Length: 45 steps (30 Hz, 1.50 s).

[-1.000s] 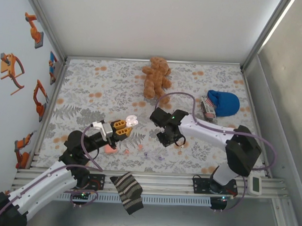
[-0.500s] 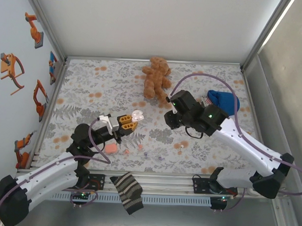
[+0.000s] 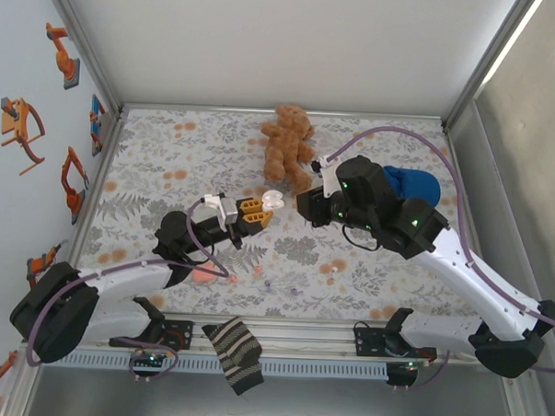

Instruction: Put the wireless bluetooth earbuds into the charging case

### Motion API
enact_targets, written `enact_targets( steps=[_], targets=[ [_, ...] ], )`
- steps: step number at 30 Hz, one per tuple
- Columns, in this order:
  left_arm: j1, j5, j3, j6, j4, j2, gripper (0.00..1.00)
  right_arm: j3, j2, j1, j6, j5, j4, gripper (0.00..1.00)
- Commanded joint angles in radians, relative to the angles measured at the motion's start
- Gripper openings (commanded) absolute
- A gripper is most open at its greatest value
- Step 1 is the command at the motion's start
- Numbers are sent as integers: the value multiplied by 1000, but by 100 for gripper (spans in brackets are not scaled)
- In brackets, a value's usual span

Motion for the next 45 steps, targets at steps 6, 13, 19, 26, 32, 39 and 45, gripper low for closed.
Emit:
enact_targets(
  steps=[6,13,19,26,32,39,45],
  targets=[
    [-13,76,97,-62,191,117,7,49,12,15,1,-53,119,20],
    [-17,80,120,-56,191,135,6,60,53,45,-17,-17,143,19],
    [-20,84,129,-60,190,143,6,76,80,69,-38,19,147,19],
    [-24,82,131,-62,190,147,6,72,80,82,-64,81,132,19],
    [-28,82,137,-65,191,151,6,63,77,90,-72,116,96,19],
    [-29,81,136,-66,191,145,6,58,88,100,-81,128,77,19],
    [-29,77,130,-62,190,140,6,75,97,109,-95,157,35,19]
  ],
)
